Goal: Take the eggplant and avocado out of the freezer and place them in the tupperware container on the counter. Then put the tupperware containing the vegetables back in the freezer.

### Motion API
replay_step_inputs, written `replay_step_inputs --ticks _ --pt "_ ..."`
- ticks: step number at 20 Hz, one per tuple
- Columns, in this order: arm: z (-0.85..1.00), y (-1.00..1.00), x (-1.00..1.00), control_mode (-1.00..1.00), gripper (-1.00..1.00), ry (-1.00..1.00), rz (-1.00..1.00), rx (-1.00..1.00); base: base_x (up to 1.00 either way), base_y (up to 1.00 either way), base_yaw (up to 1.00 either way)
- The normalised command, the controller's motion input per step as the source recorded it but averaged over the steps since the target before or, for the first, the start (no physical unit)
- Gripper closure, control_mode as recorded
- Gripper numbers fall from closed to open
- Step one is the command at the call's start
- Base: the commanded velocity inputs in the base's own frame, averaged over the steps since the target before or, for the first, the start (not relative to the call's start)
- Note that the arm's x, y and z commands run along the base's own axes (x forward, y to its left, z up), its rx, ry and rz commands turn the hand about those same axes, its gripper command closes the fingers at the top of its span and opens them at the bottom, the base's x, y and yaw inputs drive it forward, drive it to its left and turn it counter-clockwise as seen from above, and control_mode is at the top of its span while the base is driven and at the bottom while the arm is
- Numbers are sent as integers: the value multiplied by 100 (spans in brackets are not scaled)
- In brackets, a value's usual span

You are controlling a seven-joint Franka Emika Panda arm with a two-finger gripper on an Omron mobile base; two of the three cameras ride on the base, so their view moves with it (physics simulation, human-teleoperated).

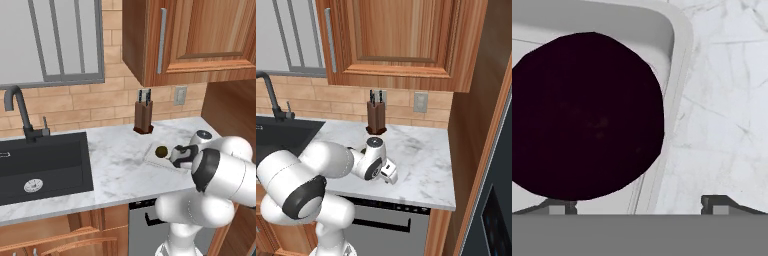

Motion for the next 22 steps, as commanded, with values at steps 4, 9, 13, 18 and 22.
replay_step_inputs --ticks 4,9,13,18,22 --pt "-14 0 0 -100 -100 0 0 0 0 0 0" --pt "-21 0 1 -100 100 0 0 0 0 0 0" --pt "-1 0 0 -100 100 0 0 0 0 0 0" --pt "0 0 0 -100 100 0 0 0 0 0 0" --pt "0 0 0 -100 100 0 0 0 0 0 0"
